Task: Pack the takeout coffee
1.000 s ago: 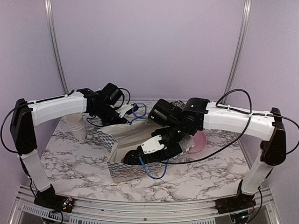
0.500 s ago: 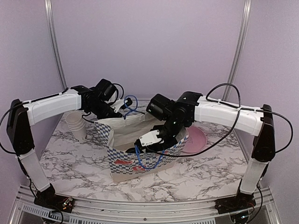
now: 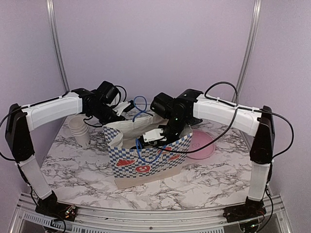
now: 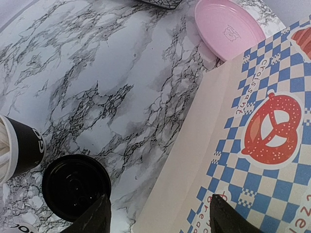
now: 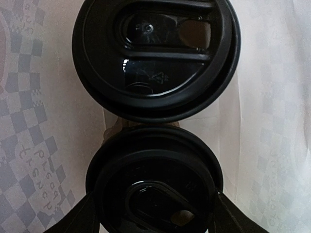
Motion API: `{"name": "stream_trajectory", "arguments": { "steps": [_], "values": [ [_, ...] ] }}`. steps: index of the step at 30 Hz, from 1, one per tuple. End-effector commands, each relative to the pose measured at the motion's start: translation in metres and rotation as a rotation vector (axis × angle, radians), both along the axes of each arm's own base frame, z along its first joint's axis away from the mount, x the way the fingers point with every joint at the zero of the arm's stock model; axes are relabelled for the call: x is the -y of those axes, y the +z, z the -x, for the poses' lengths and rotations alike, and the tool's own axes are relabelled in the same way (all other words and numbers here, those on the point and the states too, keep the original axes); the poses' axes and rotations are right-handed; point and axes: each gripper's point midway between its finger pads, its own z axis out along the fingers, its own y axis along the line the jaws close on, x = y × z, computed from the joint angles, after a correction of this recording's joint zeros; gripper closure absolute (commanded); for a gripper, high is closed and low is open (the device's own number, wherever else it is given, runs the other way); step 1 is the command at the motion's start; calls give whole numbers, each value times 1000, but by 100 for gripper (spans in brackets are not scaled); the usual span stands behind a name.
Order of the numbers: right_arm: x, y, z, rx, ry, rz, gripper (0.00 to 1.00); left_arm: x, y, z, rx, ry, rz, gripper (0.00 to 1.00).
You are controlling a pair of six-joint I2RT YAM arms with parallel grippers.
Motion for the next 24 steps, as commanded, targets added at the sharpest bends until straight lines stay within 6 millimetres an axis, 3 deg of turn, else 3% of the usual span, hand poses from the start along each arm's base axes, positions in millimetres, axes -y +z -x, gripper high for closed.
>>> {"name": "stream_trajectory", "arguments": {
  "steps": [1, 12, 24],
  "values": [
    [22, -49, 11, -106, -72, 181, 48, -5, 13, 0, 26, 13, 18, 29],
    [21, -53, 7, -66, -85, 246, 47, -4, 15, 0, 25, 9, 26, 29],
    [7, -6, 0, -47, -79, 125, 32, -7, 20, -4, 30, 17, 38, 28]
  ]
}}
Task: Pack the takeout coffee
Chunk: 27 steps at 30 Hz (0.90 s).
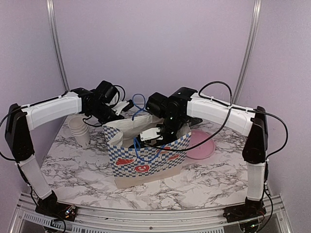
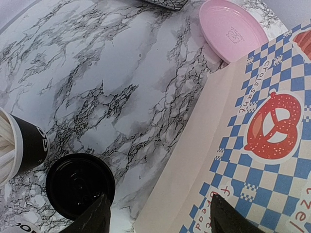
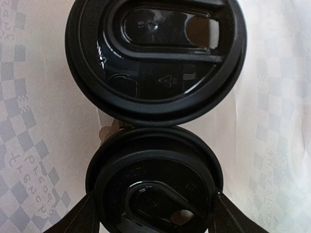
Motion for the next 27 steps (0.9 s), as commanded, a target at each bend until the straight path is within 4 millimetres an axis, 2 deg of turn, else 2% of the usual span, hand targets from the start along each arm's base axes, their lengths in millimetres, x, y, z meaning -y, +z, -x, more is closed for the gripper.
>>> {"name": "stream_trajectory", "arguments": {
  "steps": [1, 7, 16, 21, 27],
  "values": [
    [7, 1, 5, -47, -14, 39, 30, -1, 20, 0, 31, 1, 40, 28],
    [0, 25, 3, -20, -11, -27, 16, -1, 24, 0, 37, 3, 42, 27],
    [-3, 46, 10, -28, -5, -97, 6, -2, 32, -2, 48, 7, 47, 26],
    [-2, 55, 13, -24, -4, -118, 2, -1, 40, -4, 60, 6, 54, 26],
    [0, 67, 15, -12, -1, -144, 2, -3, 48, -5, 78, 11, 52, 26]
  ]
}}
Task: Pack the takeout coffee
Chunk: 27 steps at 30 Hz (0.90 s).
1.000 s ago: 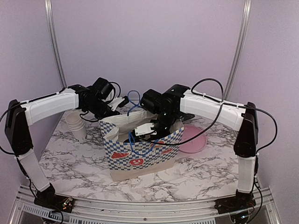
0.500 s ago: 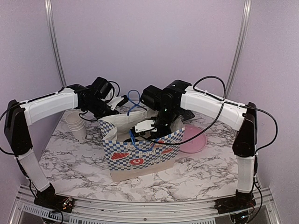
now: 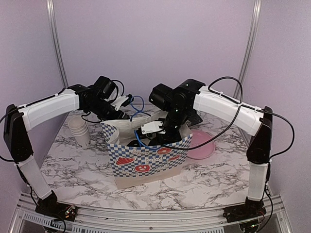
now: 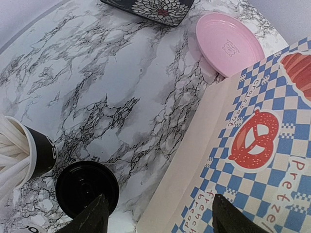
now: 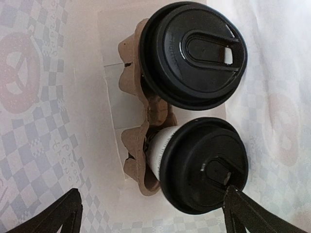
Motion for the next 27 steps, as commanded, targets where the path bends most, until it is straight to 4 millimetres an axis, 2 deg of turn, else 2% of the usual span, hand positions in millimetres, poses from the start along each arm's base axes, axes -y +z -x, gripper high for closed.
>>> {"name": "stream_trajectory", "arguments": {
  "steps": [1, 6, 13, 22, 27],
  "values": [
    [2, 32, 4, 20, -7, -71, 2, -5, 27, 1, 40, 6, 23, 26],
    [3, 47, 4, 52, 7, -98, 2, -10, 35, 1, 64, 14, 8, 25],
    [4, 65, 15, 44, 49, -160, 2, -18, 51, -1, 101, 34, -10, 25],
    [5, 96, 8, 117, 60, -225, 2, -50, 92, -4, 222, 125, -35, 25],
    [2, 120, 2, 176, 59, -279, 3, -73, 104, -7, 269, 210, -59, 27]
  ]
}}
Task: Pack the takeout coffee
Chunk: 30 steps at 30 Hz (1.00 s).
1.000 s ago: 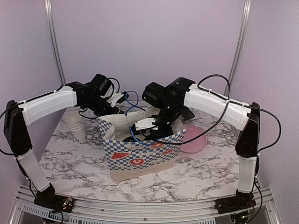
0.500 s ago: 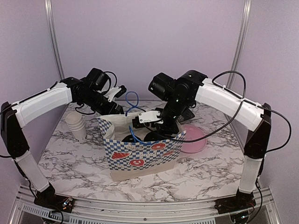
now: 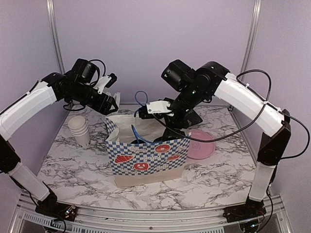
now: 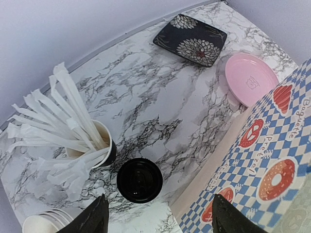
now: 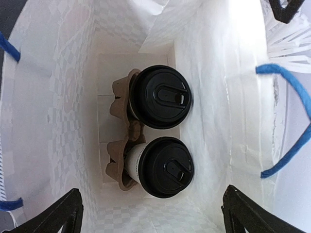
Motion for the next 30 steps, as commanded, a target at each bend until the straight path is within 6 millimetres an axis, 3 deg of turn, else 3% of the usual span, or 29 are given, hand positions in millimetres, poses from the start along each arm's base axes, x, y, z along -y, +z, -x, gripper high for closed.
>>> {"name": "stream_trajectory", "arguments": {
  "steps": [1, 9, 14, 19, 24, 26, 30],
  "values": [
    [3, 40, -4, 75, 5, -89, 3, -28, 18, -3, 54, 101, -28, 28],
    [10, 77, -9, 180, 18, -169, 6, -63, 17, -14, 70, 257, -56, 36],
    [31, 106, -27, 223, -15, -258, 9, -87, 19, -28, 77, 380, 5, 44],
    [67, 133, -47, 216, -62, -372, 13, -92, 12, -42, 50, 390, 74, 48],
    [123, 144, -77, 191, -197, -489, 17, -94, 1, -52, 16, 385, 98, 50],
    [151, 137, -91, 185, -279, -550, 18, -101, -5, -56, 4, 403, 93, 55],
    [180, 120, -99, 151, -370, -627, 20, -103, -18, -62, -23, 407, 99, 58]
  ]
}}
